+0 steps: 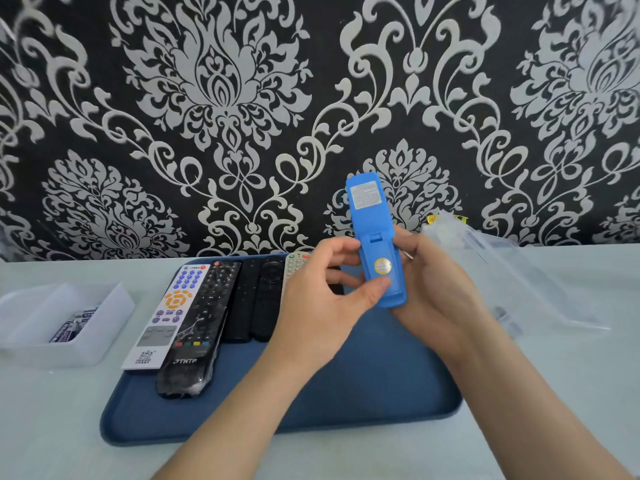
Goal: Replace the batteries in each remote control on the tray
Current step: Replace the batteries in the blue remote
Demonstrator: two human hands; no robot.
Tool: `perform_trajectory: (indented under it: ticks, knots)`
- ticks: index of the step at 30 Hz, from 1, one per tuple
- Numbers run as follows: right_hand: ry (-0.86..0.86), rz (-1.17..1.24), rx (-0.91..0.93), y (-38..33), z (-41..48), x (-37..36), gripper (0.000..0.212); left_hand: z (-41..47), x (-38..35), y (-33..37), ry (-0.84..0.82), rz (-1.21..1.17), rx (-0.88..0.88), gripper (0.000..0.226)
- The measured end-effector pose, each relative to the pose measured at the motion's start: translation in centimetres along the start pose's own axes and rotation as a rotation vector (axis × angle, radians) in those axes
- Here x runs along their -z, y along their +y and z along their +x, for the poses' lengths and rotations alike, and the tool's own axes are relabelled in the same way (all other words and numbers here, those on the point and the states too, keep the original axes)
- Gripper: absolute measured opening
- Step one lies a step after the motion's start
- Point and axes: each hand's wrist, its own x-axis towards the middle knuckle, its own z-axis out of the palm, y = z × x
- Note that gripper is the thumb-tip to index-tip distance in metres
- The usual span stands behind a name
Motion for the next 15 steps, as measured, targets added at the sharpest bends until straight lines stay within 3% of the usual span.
perform_trajectory:
  ticks: [6,15]
  knots:
    - [0.0,-0.107,-0.097,1.2,-0.2,-0.2,0.036,0.2,0.4,-0.6,0.069,0.106,-0.041,0.042]
    - [-0.009,-0.021,-0.125,1.7,0.0,-0.6,0.039,0.1,0.5,-1.5,0.044,0.321,-0.207,0.047]
